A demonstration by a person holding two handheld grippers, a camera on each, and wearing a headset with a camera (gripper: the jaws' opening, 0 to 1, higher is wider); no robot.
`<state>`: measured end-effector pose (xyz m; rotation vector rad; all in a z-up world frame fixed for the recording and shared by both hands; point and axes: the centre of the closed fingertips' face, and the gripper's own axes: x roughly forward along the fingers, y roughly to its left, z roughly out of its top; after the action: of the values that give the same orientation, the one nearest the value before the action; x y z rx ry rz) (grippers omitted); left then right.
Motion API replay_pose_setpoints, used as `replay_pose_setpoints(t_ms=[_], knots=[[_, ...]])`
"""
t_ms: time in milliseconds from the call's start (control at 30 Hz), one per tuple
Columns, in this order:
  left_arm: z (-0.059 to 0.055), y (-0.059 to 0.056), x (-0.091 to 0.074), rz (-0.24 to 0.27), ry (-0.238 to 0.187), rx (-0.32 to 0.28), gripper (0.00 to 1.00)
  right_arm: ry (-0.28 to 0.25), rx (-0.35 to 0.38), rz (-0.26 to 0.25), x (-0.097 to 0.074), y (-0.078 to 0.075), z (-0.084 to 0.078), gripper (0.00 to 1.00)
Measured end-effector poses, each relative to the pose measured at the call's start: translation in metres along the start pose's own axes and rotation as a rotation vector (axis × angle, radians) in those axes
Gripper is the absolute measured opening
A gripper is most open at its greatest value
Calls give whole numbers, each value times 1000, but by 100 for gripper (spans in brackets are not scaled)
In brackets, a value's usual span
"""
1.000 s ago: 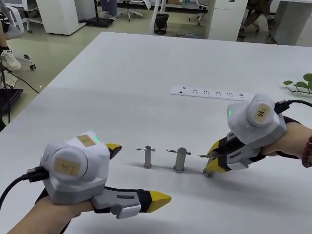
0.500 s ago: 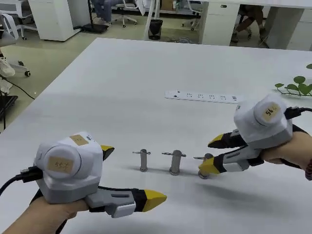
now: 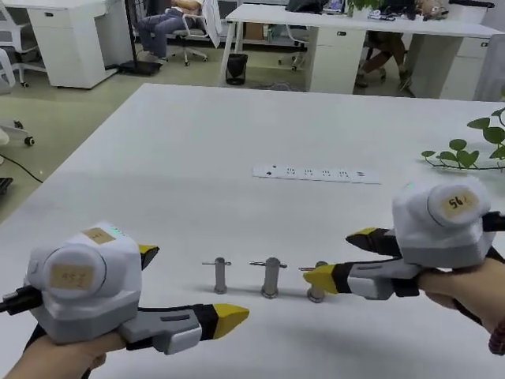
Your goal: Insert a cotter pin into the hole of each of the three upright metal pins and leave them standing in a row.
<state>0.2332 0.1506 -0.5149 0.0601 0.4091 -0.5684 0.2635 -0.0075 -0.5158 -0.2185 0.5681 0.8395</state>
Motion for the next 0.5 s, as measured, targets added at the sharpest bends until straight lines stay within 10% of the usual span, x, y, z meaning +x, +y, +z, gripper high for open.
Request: replay_pose_setpoints(t_ms=[500], knots=[[-2,2,-4,59,-61,-55,90,-235,188,-164,-19,4,3,64]])
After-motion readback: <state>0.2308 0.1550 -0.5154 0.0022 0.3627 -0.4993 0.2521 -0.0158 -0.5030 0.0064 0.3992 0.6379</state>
